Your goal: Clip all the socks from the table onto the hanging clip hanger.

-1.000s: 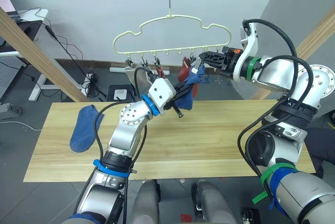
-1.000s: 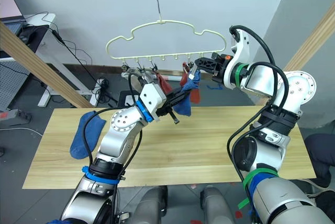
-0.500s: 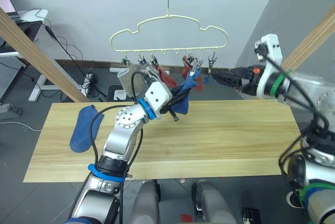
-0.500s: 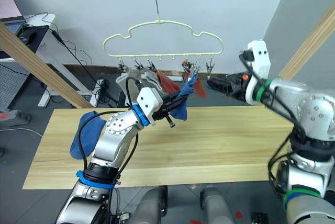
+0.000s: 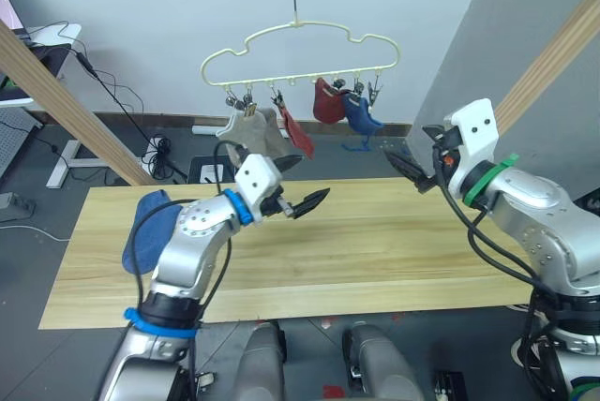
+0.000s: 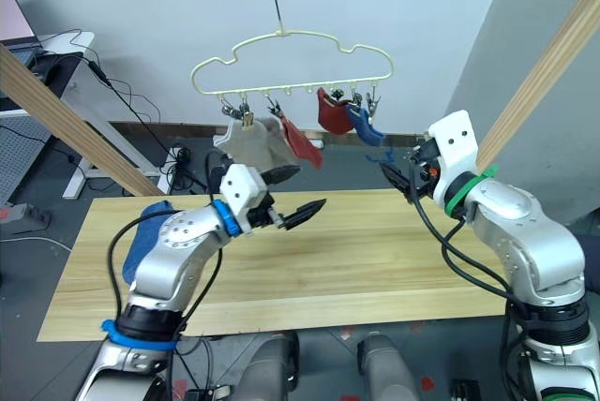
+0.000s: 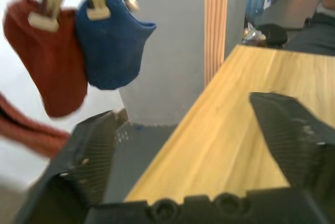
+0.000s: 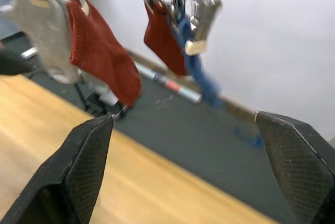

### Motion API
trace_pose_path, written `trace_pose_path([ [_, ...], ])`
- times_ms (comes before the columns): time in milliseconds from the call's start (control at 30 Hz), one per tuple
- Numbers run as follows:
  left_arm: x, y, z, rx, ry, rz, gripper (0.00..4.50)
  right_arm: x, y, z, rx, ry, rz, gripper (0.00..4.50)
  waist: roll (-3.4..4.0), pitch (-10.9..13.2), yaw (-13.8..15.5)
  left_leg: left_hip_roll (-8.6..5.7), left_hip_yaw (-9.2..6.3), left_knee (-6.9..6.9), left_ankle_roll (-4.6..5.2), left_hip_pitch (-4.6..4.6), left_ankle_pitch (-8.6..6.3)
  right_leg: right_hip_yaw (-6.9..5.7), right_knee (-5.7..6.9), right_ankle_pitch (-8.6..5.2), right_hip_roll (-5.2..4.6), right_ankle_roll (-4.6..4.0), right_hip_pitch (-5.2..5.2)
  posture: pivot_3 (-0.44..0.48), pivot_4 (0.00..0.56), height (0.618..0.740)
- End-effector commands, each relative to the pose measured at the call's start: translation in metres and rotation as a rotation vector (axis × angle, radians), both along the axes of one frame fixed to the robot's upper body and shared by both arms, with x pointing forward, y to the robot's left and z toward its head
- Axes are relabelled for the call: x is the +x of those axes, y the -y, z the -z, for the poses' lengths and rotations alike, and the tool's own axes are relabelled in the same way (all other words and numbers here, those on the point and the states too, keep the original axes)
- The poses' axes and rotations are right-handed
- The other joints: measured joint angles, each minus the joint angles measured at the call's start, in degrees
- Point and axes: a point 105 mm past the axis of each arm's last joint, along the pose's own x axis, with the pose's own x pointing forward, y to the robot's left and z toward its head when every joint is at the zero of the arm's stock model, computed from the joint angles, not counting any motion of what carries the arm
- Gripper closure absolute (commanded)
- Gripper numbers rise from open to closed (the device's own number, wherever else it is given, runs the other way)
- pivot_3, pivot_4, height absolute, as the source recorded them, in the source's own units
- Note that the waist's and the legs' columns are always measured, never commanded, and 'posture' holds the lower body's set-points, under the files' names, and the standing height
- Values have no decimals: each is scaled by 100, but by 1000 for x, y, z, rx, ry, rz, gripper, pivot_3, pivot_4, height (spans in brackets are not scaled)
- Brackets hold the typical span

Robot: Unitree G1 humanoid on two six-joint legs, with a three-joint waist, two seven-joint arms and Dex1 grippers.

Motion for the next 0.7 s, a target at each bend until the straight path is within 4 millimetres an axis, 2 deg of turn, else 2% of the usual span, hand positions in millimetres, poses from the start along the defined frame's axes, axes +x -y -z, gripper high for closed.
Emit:
trace_pose_path([
  [33,-22,-9,-22,-48,8,67,17,1,-6,-13,23,115,38,0,-1,1,7,2,-2,-1,0,0,0,0,0,0,1,0,0,34,263,740],
  [67,-27,-12,-25,-65,-13,77,17,3,-8,-15,36,134,46,0,0,2,21,4,-4,-1,0,0,0,2,-1,0,1,0,0,46,269,740],
  [167,-43,-19,-39,-121,-58,123,0,6,-17,-19,71,188,73,603,-2,4,77,6,-7,-1,0,-1,0,2,-4,0,-2,0,1,68,275,740],
  [267,-54,-22,-53,-147,-67,136,0,13,-21,-21,69,241,141,1616,-2,6,116,7,-7,-1,0,-1,0,3,-4,0,-9,0,2,86,282,740],
  [467,-69,-19,-67,-147,-48,150,0,23,-29,-19,95,275,214,1616,-2,8,150,7,-13,-2,0,0,0,7,-6,0,-13,0,5,100,288,740],
  [633,-72,-17,-70,-172,-72,151,0,33,-32,-22,128,300,270,1616,0,14,158,6,-12,-3,0,1,0,9,-5,0,-13,0,5,106,290,740],
  [700,-70,-18,-70,-169,-71,141,0,36,-31,-23,135,311,288,2018,1,16,167,5,-13,-5,0,2,0,9,-6,0,-12,0,5,110,292,740],
])
